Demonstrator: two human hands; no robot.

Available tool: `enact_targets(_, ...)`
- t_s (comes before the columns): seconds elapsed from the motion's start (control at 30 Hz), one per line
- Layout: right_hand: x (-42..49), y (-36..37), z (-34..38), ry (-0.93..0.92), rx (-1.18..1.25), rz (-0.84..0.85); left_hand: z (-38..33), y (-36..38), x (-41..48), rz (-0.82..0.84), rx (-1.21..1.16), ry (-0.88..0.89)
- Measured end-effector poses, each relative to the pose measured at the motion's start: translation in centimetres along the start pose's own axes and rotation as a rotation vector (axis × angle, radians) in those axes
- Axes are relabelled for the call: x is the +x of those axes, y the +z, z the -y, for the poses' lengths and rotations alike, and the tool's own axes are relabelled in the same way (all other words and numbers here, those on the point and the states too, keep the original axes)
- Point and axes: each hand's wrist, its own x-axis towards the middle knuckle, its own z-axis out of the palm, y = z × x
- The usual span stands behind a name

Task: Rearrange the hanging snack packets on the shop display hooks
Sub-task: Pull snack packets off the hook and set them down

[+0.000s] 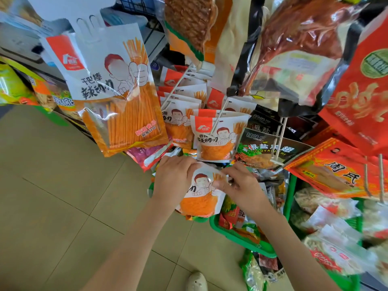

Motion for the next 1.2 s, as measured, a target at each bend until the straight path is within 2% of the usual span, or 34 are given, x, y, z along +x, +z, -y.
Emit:
enact_targets(0.2, 1.8, -0.5, -2.7, 0.023, -0.191, -0.189, -1.1, 2.1, 2.9, 0.072, -0.17, -0.133)
enact_targets(0.43, 5.1, -1.0, -2.7, 0.066, -0.173, -0.186, -0.9, 3.4, 5.4, -0.069, -0.064, -0.151)
enact_targets(0.63, 6.1, -0.5, -2.4, 0.017, -0.177, -0.268, -0.5, 3.9, 5.9, -0.168, -0.023, -0.215)
enact_targets(0.83, 7.2, 0.0, -2.8, 0.06, -0.152, -0.374, -0.1, 5.3, 7.5, -0.144, -0.033, -0.202)
enact_targets(1.03, 6.9, 0.3, -3.7, 0.079, -0.174, -0.395, 0.5, 6.0, 6.5, -0.077, -0.079, -0.133)
enact_targets(1.13, 7.6, 0.4, -3.8, 0.112, -0.171, -0.432, -0.2, 5.4, 6.5, -0.113, 0.021, -0.215)
enact_targets(1.2, 8.5, 0.3, -3.7, 0.15, -0.193, -0.431, -0.8, 5.3, 6.0, -0.126, -0.021, -0.244)
